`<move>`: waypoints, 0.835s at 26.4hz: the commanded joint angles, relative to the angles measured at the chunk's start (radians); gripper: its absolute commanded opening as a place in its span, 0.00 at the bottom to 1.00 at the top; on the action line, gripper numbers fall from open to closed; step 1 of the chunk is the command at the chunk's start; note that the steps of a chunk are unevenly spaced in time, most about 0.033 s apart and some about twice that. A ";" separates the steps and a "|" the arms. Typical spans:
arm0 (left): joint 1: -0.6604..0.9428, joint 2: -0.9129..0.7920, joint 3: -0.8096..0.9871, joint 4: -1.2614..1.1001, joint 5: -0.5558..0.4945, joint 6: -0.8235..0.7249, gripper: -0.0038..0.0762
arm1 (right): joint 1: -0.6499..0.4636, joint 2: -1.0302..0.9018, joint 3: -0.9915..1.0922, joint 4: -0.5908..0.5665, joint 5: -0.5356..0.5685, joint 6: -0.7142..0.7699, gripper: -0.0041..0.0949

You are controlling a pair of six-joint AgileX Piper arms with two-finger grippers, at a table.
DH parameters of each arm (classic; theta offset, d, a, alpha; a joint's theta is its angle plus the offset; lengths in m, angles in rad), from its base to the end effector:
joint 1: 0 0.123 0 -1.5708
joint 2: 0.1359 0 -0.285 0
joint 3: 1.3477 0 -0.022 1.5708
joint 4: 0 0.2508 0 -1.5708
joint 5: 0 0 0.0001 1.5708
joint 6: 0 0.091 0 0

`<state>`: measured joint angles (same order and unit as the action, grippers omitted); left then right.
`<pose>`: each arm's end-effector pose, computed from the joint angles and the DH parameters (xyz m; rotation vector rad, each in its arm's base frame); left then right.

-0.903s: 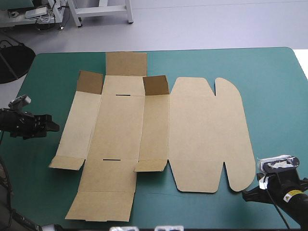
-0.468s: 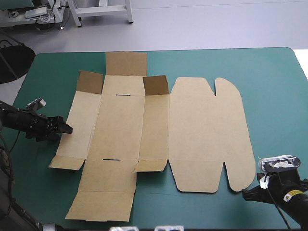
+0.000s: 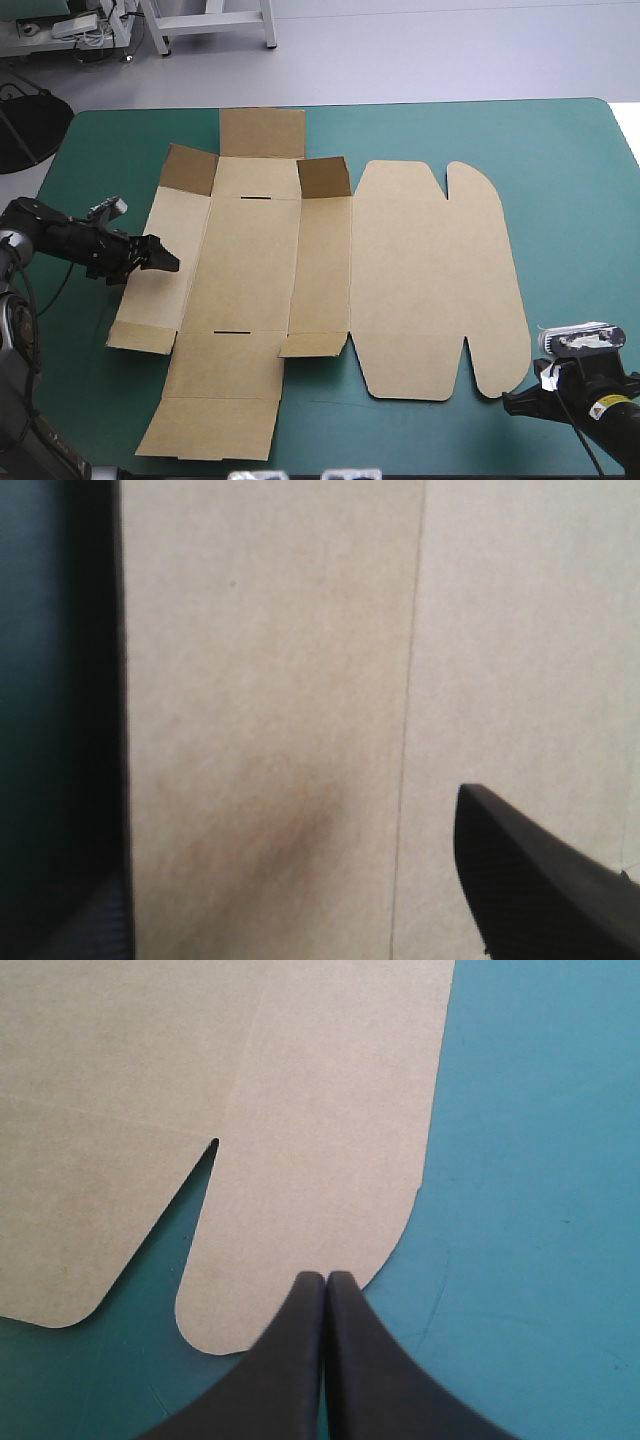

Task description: Fold the box

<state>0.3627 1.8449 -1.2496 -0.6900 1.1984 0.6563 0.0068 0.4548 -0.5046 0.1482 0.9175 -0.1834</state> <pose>0.3375 0.0703 0.2084 -0.0155 2.8186 -0.8849 0.0731 0.0112 0.2745 -0.1744 2.3347 0.0952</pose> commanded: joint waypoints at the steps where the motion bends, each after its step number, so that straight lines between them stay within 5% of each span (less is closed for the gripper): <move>1: -0.044 -0.025 -0.005 -0.056 0.098 -0.011 0.71 | -0.009 0.008 -0.024 0.011 -0.058 0.002 0.02; 6: -0.063 -0.025 -0.005 -0.052 0.090 -0.009 0.60 | -0.009 0.008 -0.024 0.011 -0.058 0.002 0.02; 11: -0.063 -0.025 -0.005 -0.039 0.075 0.011 0.08 | -0.009 0.008 -0.024 0.011 -0.058 0.002 0.02; 12: -0.063 -0.025 -0.005 -0.039 0.075 0.013 0.04 | -0.009 0.008 -0.024 0.011 -0.058 0.002 0.02; 22: -0.102 -0.075 -0.120 0.012 0.098 0.032 0.04 | -0.009 0.008 -0.024 0.011 -0.058 0.002 0.02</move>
<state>0.2885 1.8550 -1.3026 -0.6780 1.2213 0.6667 0.0068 0.4548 -0.5046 0.1480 0.9163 -0.1824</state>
